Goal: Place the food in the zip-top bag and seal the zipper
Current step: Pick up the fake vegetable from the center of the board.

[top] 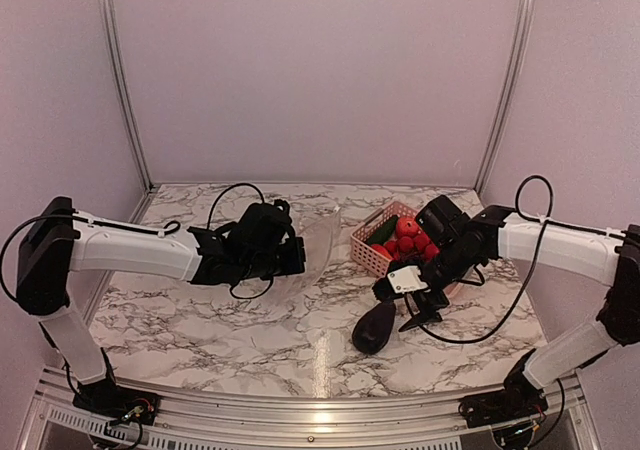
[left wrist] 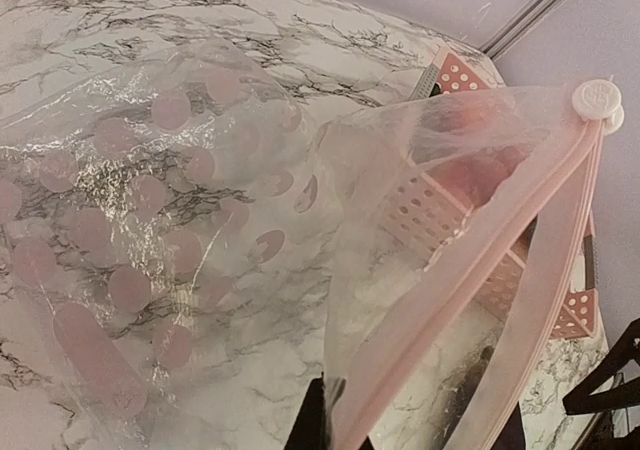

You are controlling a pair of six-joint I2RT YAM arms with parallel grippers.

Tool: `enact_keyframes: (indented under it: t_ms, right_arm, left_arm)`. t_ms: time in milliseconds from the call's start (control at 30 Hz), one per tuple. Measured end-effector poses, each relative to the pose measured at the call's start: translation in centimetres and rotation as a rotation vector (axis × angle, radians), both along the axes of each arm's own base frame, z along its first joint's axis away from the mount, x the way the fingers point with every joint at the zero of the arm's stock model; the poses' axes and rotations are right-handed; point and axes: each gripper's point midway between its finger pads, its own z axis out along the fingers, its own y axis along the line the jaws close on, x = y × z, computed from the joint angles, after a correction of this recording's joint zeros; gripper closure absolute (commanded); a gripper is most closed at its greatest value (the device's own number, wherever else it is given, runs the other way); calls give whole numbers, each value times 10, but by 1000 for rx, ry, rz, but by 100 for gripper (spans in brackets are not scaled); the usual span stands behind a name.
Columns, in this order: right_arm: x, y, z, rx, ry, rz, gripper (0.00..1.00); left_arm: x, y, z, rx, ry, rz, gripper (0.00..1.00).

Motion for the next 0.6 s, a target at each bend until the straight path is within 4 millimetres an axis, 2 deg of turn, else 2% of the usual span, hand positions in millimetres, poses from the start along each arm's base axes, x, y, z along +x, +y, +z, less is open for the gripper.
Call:
enact_keyframes:
  t_ms: [233, 400, 467, 600]
  right_arm:
    - [-14, 5, -35, -104, -59, 144, 6]
    - [-8, 8, -59, -148, -50, 143, 9]
    - [-4, 10, -66, -161, -46, 135, 15]
    - [1, 13, -73, -164, -44, 115, 37]
  left_arm:
    - [-3, 4, 4, 8, -3, -8, 100]
    - [-4, 5, 1, 18, 1, -10, 100]
    - [-4, 6, 1, 20, 2, -11, 100]
    - [-6, 5, 0, 21, 8, -17, 100]
